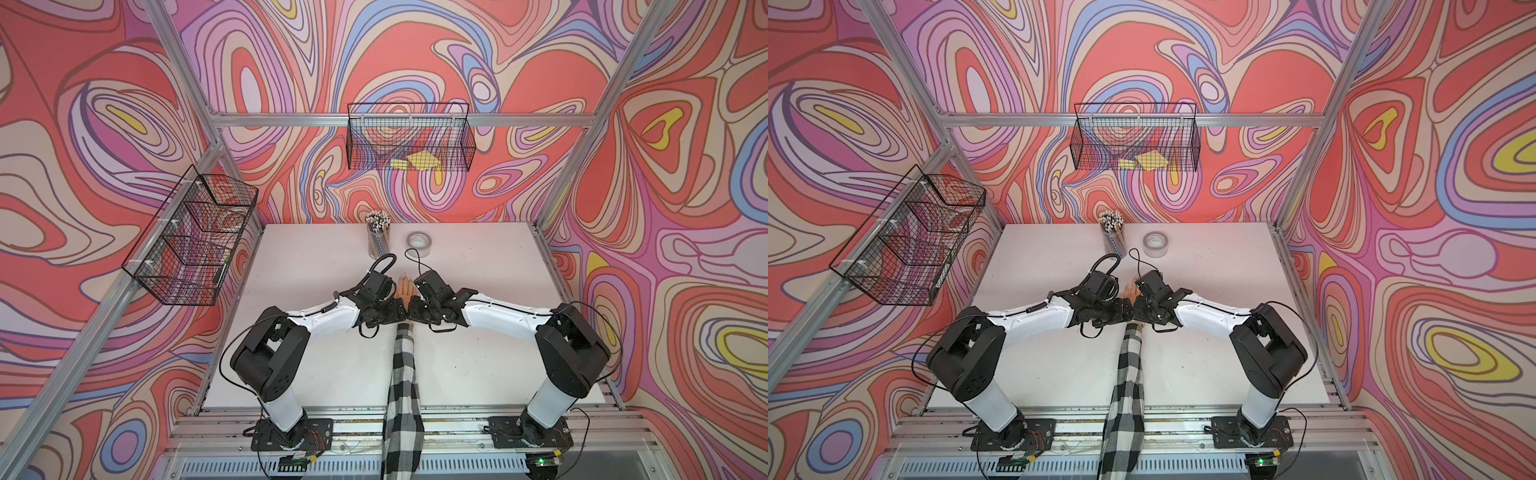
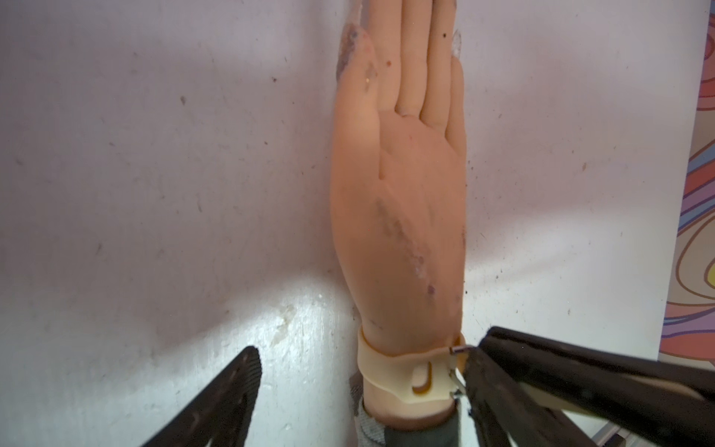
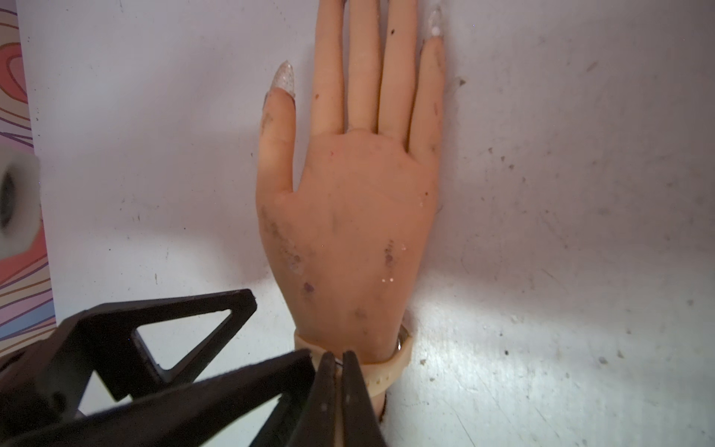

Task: Take off the watch
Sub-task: Untie the watch from the hand.

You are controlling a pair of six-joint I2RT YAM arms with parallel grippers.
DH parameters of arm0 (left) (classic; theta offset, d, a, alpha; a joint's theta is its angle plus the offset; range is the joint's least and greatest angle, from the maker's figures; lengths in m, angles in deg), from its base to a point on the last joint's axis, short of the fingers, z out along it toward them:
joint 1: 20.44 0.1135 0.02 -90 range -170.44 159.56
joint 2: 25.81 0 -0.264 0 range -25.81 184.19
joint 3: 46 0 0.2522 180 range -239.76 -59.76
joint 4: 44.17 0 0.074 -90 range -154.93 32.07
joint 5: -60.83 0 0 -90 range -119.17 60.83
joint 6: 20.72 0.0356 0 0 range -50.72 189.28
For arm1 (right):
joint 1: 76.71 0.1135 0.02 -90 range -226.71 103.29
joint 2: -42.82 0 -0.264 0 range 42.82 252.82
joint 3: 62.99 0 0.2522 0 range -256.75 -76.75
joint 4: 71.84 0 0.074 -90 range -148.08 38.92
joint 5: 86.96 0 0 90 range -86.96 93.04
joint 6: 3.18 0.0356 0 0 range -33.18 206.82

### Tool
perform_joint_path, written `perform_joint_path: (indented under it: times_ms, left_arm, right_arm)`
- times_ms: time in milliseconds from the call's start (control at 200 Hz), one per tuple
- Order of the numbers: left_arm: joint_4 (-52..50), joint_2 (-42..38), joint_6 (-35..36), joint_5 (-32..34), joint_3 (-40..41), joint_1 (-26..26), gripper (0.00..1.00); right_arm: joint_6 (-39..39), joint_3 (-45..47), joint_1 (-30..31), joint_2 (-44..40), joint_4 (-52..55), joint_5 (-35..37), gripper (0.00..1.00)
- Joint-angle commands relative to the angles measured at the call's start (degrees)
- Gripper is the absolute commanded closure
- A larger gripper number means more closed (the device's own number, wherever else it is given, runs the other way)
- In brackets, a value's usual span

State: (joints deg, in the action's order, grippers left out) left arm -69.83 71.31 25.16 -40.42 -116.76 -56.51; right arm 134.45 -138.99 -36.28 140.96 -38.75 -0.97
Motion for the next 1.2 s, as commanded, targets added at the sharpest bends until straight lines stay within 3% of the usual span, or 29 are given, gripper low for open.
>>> perform_joint_path:
  times_ms: [0,95,270,376,596,851,1197]
  left_arm:
    - [-1.90,-0.35,0.26,1.80,0.12,-0.14,0.16]
    - [-1.82,-0.35,0.26,1.83,0.41,-0.11,0.16]
    - [-1.71,-0.77,0.33,1.76,0.63,-0.09,0.16]
    - [-1.68,-1.01,0.50,1.84,0.77,-0.14,0.16]
    - [-1.81,-1.91,0.94,2.11,1.37,-0.14,0.16]
    - [-2.51,-3.98,2.00,2.99,2.76,-0.04,0.16]
    - [-1.82,-4.31,1.84,2.83,4.06,0.10,0.16]
  right_arm:
    - [-0.09,-1.93,-0.41,-3.65,1.15,1.64,0.85]
    - [-0.26,-2.39,-0.52,-5.11,1.60,1.96,0.74]
    - [-0.25,-2.21,-0.87,-7.81,2.79,3.28,0.67]
    - [0.97,0.40,-1.38,-9.89,1.93,3.89,0.58]
    - [6.13,12.07,-2.88,-12.94,-11.57,-1.67,0.30]
    - [10.57,18.48,-2.99,-9.84,-25.18,-9.13,0.29]
    - [13.05,19.04,-2.98,-6.09,-30.74,-12.03,0.36]
